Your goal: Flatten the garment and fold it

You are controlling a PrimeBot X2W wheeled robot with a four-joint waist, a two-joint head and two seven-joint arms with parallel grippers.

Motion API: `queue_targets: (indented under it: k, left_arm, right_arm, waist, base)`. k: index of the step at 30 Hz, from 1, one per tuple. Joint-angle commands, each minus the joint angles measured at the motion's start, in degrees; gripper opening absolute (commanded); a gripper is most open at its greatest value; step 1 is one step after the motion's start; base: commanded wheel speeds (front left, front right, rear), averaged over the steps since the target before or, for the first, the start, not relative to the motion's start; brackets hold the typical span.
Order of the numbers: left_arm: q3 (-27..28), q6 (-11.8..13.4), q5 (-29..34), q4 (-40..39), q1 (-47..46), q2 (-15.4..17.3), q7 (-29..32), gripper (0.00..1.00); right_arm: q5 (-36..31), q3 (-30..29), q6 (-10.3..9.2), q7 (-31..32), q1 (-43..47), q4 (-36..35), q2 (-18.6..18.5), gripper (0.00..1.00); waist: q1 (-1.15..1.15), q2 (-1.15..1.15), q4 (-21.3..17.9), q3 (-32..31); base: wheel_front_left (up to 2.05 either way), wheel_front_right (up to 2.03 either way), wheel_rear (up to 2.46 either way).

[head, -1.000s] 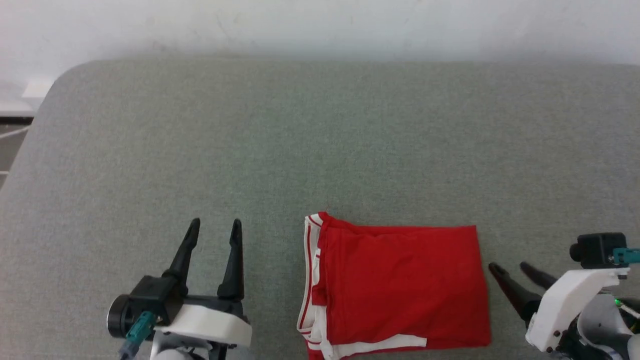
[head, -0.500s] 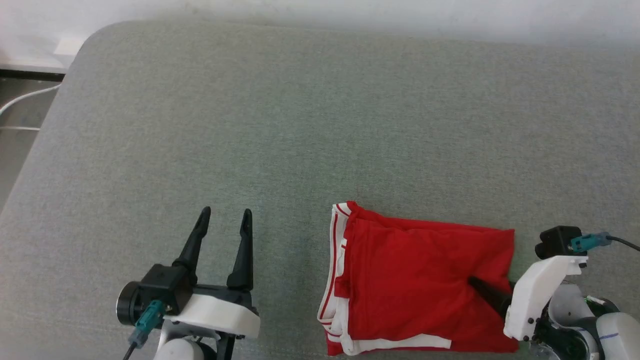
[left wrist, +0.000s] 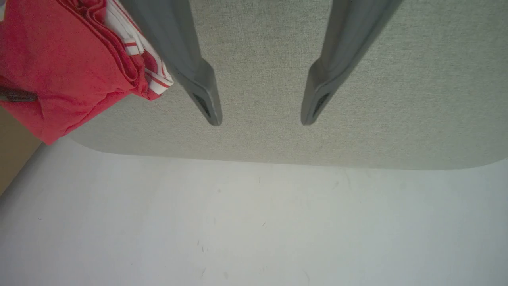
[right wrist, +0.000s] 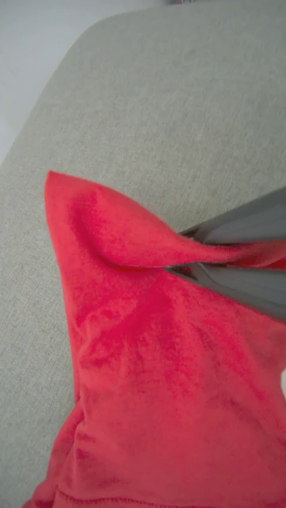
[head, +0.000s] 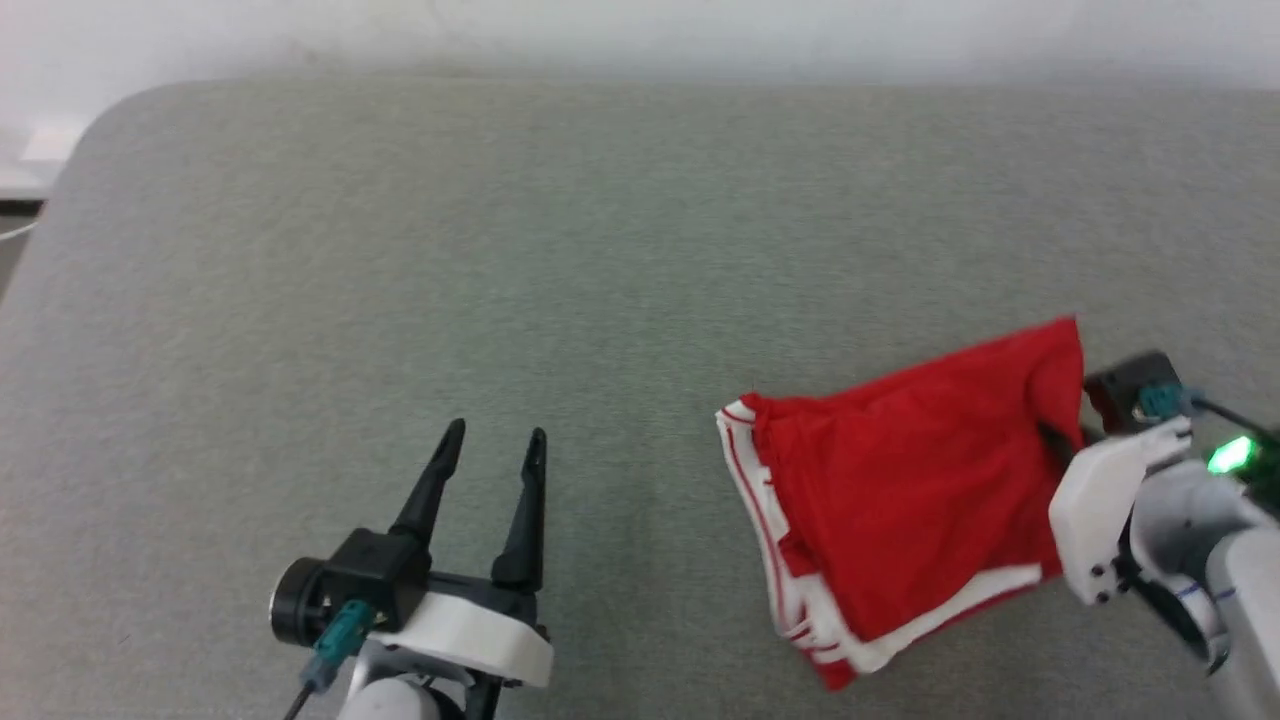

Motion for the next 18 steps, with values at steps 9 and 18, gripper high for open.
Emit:
queue_targets:
  k: [9, 18]
  left_arm:
    - [-2.9, -0.05, 0.5, -0.32, -6.06, -0.08, -0.27, 1.0]
    - [-3.83, -1.5, 3.58, -0.7, -13.76, -0.03, -0.27, 1.0]
  right_arm:
    - [-7.67, 6.55, -0.13, -0.81, -10.5, -1.18, -15.05, 0.0]
    - [-9.15, 3.69, -0.13, -9.19, -16.49, 7.78, -24.45, 0.0]
  waist:
    - [0.0, 0.0, -13.28, 8.55]
    - [0.0, 0.0, -15.74, 19.0]
  base:
    - [0.0, 0.0, 0.0]
    - [0.0, 0.0, 0.0]
